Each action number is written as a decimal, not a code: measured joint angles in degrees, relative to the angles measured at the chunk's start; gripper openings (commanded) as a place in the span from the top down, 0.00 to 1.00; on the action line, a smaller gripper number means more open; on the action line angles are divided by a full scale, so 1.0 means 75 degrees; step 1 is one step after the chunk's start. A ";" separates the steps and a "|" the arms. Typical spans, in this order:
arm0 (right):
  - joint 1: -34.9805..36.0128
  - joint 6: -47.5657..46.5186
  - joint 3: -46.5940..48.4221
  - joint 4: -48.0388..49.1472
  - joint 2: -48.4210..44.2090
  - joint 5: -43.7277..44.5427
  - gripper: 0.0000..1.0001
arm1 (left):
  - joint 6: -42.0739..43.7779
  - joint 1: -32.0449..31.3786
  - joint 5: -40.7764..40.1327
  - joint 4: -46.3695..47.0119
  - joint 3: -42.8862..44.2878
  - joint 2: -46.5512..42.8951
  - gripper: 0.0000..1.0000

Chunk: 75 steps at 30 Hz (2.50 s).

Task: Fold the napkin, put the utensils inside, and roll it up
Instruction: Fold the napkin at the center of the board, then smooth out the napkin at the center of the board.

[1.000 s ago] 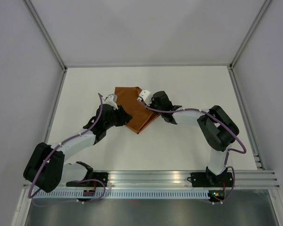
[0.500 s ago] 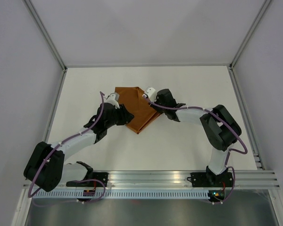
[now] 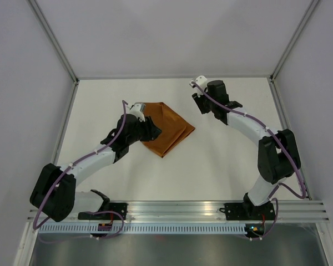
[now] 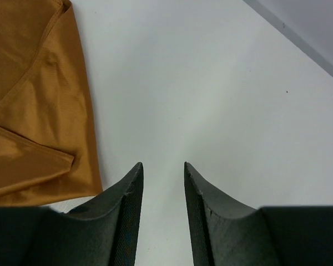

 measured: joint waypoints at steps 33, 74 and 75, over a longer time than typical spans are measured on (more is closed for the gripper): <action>-0.0099 -0.0017 0.0498 -0.1000 0.1457 -0.1676 0.68 | 0.1008 -0.1142 -0.1463 0.0073 0.1999 0.3608 0.50; 0.0694 0.0058 0.0358 -0.1017 0.1833 -0.1110 0.71 | 0.1148 -0.1510 -0.1530 0.0804 0.2017 0.4269 0.49; 0.0685 0.0052 0.0344 -0.1005 0.1833 -0.1110 0.71 | 0.1148 -0.1510 -0.1571 0.0848 0.1990 0.4252 0.48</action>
